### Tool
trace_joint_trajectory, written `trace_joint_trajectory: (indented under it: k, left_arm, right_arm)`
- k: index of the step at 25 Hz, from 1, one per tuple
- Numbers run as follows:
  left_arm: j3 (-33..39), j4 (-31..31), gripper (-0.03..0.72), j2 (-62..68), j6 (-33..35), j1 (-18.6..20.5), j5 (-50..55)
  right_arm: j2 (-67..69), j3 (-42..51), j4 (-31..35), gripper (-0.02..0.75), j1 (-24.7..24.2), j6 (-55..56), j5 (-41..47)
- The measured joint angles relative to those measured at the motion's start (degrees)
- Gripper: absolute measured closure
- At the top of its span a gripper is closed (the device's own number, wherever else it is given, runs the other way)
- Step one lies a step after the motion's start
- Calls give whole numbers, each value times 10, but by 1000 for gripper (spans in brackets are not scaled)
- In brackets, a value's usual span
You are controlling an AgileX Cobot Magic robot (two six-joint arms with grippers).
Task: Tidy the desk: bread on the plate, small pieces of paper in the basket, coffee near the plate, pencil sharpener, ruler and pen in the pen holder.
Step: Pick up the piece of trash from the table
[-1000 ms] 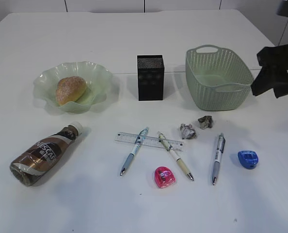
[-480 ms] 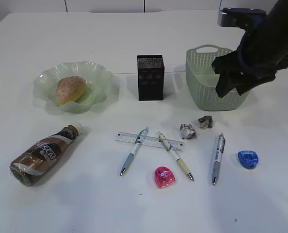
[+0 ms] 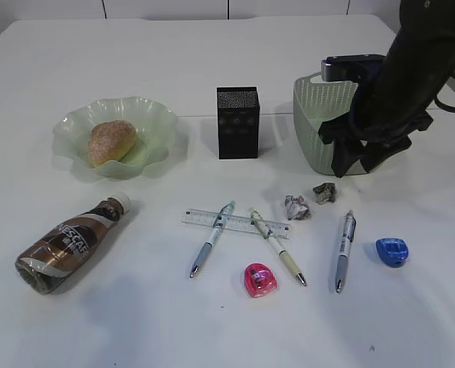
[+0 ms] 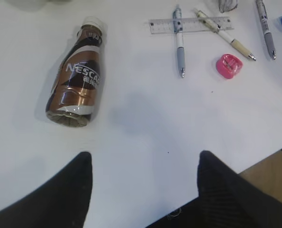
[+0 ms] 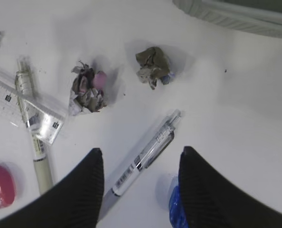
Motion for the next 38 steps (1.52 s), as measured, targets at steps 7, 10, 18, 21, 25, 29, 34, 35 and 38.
trace_joint_trajectory:
  k: [7,10,18,21,25,29,34,35,38]
  left_arm:
    - [0,-5,200,50,0,0,-29]
    - [0,-7,200,65,0,0,-31]
    - [0,-18,201,69,0,0,-42]
    - [0,-20,201,69,0,0,-43]
    - [0,-26,201,69,0,0,-44]
    - [0,-28,201,69,0,0,-44]
    - [0,-29,210,69,0,0,-44]
    - [0,-29,211,69,0,0,-44]
    - [0,-31,212,69,0,0,-44]
  right_arm:
    - [48,-51,-11,331,5,0,1]
    - [75,-74,-11,331,16,0,1]
    - [111,-79,-21,331,20,1,-13]
    - [115,-79,-21,331,20,2,-27]
    - [119,-80,-22,331,20,9,-47]
    - [125,-80,-24,331,20,15,-52]
    - [125,-80,-32,331,20,17,-52]
    - [125,-80,-34,331,20,17,-52]
    - [125,-67,-36,331,20,17,-60]
